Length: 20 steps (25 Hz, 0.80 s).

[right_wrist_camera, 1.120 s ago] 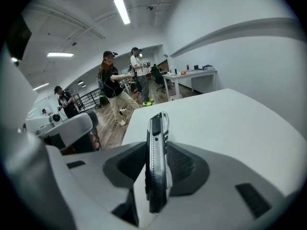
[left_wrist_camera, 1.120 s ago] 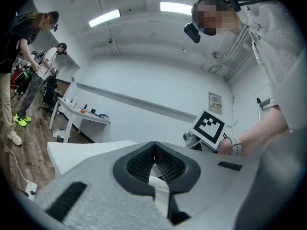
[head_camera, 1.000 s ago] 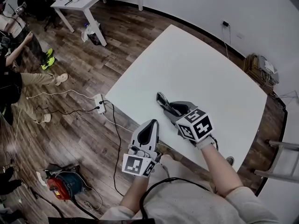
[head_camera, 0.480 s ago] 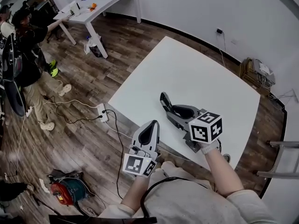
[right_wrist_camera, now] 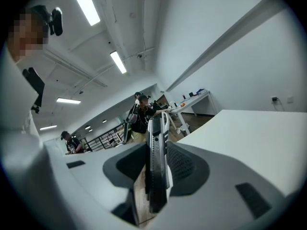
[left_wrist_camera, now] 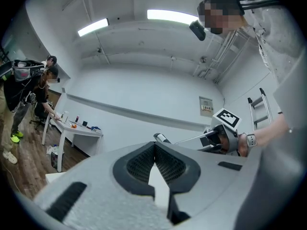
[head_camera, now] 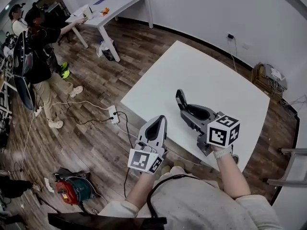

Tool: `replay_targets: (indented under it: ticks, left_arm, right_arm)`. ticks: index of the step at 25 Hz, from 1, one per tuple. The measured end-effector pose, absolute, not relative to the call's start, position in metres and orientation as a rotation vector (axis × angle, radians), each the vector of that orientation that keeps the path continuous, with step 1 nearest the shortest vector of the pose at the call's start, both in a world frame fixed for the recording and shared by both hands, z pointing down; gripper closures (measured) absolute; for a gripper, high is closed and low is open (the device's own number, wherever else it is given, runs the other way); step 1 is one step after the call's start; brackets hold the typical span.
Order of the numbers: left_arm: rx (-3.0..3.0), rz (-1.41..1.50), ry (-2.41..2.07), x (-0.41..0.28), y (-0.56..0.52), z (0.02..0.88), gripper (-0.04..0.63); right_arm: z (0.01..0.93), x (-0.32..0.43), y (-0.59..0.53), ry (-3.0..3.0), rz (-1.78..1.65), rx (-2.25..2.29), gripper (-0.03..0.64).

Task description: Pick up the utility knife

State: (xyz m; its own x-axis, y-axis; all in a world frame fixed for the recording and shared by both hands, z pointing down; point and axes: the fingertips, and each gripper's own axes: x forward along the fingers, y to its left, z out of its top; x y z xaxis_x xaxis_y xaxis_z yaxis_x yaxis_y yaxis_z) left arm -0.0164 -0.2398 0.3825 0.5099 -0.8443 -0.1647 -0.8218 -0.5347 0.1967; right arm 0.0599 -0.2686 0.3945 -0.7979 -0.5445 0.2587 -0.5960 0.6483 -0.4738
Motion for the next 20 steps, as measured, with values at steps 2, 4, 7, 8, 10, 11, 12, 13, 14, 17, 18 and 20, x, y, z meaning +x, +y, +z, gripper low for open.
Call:
replay_targets:
  ticks: [2,4,7,8,10,11,12,13,14,17,18,20]
  left_arm:
    - [2.663,-0.376,-1.463,-0.018,-0.239,0.375,0.589]
    - [2.672,-0.378,-1.468,-0.026,-0.236,0.372,0.589]
    - [2.664,-0.39,-1.48,-0.037,-0.23,0.37,0.589]
    - [2.662,-0.392,-1.484,-0.04,-0.228,0.37,0.589]
    - [2.66,-0.396,-1.497,-0.045,-0.225,0.369,0.589]
    - [2.654,-0.402,-1.505,-0.048,-0.224,0.369,0.589]
    - [2.647,-0.41,-1.51,-0.051,-0.223,0.369,0.589]
    - [2.642,-0.417,-1.511,-0.054,-0.222,0.37,0.589]
    - [2.641,-0.421,-1.507,-0.055,-0.221,0.371,0.589]
    - [2.644,-0.417,-1.508,-0.055,-0.221,0.371,0.589]
    - [2.642,-0.415,-1.511,-0.054,-0.221,0.371,0.589]
    - [2.645,-0.411,-1.507,-0.052,-0.222,0.371,0.589]
  right_arm:
    - [0.388,0.062,-0.266,-2.794,0.872,0.98,0.483]
    - [0.386,0.058,-0.263,-2.811,0.904,0.988,0.483]
    - [0.388,0.051,-0.256,-2.838,0.979,0.979,0.483]
    - [0.389,0.05,-0.253,-2.844,0.996,0.978,0.483]
    - [0.391,0.046,-0.248,-2.85,1.004,0.976,0.483]
    - [0.391,0.044,-0.247,-2.851,1.0,0.972,0.483]
    - [0.392,0.041,-0.245,-2.851,0.996,0.968,0.483]
    - [0.392,0.038,-0.244,-2.852,0.992,0.966,0.483]
    - [0.392,0.036,-0.243,-2.852,0.991,0.966,0.483]
    - [0.392,0.035,-0.242,-2.851,1.008,0.959,0.483]
    - [0.392,0.036,-0.242,-2.85,1.016,0.955,0.483]
    - [0.391,0.038,-0.242,-2.854,1.033,0.949,0.483]
